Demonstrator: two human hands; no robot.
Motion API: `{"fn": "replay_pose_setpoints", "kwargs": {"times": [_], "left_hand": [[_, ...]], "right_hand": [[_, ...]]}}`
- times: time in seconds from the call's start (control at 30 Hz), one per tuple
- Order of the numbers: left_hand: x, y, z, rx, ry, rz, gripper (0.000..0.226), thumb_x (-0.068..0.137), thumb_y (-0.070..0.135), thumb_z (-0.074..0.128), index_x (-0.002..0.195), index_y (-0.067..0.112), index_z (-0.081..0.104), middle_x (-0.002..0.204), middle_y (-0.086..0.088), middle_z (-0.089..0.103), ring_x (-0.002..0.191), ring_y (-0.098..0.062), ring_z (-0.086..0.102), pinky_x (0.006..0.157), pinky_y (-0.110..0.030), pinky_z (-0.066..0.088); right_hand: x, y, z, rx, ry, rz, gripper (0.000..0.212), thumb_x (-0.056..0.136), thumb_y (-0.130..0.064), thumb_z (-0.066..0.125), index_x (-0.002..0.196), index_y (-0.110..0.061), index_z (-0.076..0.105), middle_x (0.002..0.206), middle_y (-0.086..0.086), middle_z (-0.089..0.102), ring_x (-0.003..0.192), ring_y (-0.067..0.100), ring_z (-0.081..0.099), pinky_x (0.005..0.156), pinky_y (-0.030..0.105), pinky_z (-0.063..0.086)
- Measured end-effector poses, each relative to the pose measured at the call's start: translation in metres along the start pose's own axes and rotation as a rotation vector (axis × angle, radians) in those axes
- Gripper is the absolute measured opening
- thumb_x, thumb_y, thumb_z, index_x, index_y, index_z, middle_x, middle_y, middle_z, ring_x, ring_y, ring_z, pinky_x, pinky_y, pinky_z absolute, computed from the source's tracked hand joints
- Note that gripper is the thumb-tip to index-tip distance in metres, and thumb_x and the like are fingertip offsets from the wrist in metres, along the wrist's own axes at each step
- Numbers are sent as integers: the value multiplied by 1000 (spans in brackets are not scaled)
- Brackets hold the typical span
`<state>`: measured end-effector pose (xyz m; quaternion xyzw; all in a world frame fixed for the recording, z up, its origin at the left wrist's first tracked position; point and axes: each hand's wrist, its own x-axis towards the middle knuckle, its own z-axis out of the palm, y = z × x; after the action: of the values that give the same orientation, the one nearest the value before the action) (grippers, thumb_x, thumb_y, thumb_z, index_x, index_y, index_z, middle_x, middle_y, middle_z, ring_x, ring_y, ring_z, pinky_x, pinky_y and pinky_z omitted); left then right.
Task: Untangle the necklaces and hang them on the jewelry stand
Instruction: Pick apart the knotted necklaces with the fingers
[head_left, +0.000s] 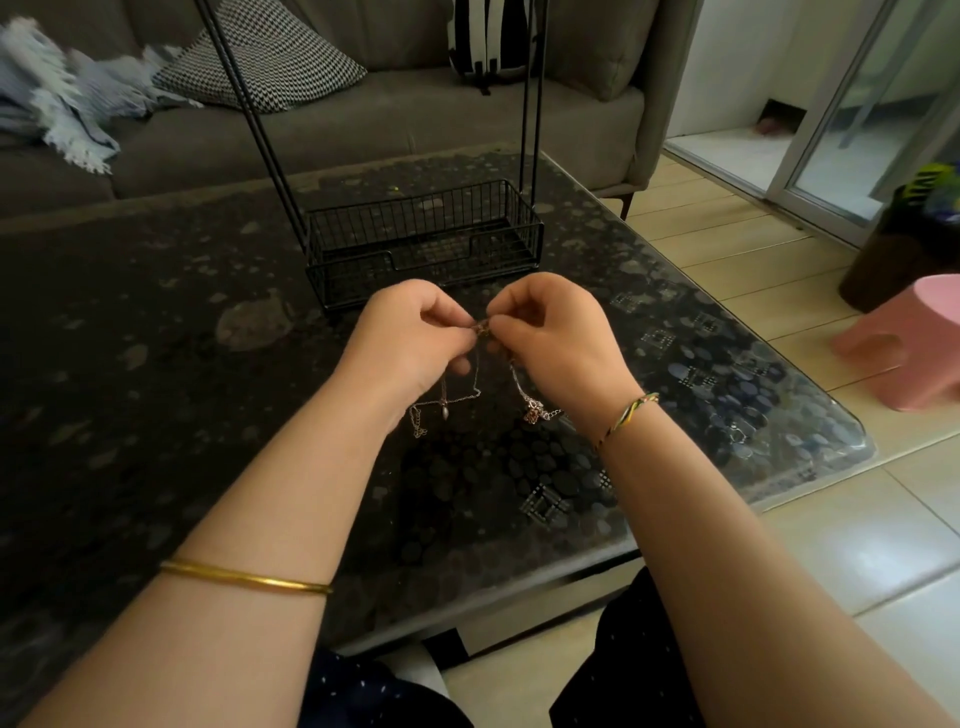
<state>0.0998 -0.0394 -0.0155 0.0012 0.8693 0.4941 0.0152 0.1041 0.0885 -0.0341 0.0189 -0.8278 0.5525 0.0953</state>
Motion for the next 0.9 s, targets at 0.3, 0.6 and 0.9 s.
{"fn": "replay_pose_setpoints", "kwargs": {"times": [0.3,0.6,0.9], "left_hand": [[-1,2,1,1,-36,-45,17,87,1,61,77,15,57,77,-6,70,70,-17,72,79,-46,59],[1,5,-1,-315,-124,-219,20,91,-1,58,79,15,58,81,-3,68,71,-13,70,74,-32,54],[-2,3,-1,-150,-58,-83,15,91,2,59,84,14,58,80,-4,70,84,-15,70,91,-42,55]], "right_hand": [[-2,-1,-4,47,-29,8,21,83,5,57,79,-15,61,69,-1,59,50,6,57,57,21,50],[0,-3,-10,147,-100,115,26,85,11,50,80,-13,57,69,4,54,52,14,53,50,21,45],[-3,-5,-9,-62,-38,31,7,83,-13,65,78,-18,67,68,-5,63,59,7,56,62,25,50]]}}
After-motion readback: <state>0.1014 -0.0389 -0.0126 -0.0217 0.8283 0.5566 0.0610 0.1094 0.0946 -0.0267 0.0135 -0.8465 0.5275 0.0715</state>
